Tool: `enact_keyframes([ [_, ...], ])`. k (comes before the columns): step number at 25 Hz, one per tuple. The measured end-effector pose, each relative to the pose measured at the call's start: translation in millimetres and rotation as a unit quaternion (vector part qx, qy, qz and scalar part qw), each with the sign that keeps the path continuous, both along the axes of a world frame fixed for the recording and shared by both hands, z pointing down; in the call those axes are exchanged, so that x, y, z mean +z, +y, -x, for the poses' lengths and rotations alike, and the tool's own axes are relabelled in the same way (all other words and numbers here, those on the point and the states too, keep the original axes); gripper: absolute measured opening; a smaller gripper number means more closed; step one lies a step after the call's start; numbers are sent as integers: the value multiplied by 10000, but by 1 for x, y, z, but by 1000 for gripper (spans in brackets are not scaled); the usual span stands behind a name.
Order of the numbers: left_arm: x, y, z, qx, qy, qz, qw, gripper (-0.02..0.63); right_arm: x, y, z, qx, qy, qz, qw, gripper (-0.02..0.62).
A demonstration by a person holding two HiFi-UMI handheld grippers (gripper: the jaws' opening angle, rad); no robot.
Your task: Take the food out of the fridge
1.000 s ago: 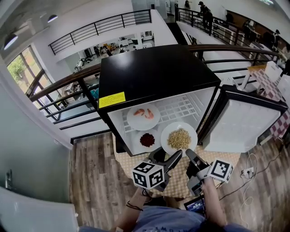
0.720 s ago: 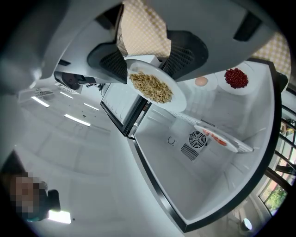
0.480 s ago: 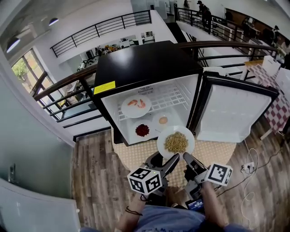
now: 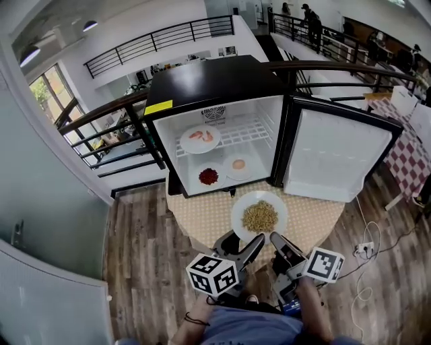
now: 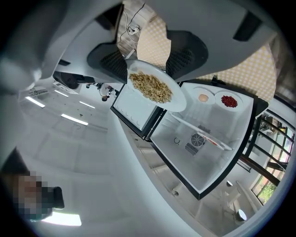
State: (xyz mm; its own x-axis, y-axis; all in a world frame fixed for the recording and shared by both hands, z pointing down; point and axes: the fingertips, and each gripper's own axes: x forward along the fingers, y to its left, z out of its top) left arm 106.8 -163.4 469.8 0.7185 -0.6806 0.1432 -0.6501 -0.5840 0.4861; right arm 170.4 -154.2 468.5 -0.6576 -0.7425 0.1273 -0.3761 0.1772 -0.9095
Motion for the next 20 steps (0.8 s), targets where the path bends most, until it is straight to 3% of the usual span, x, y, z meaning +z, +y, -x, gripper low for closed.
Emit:
enact_keyframes([
  [8, -2, 37, 4, -320, -136, -2, 9994, 265, -8, 32, 9, -400, -310, -150, 9986, 48],
  [20, -7, 48, 14, -542, -316, -29, 9980, 265, -6, 42, 15, -514, -311, -54, 9982, 51],
])
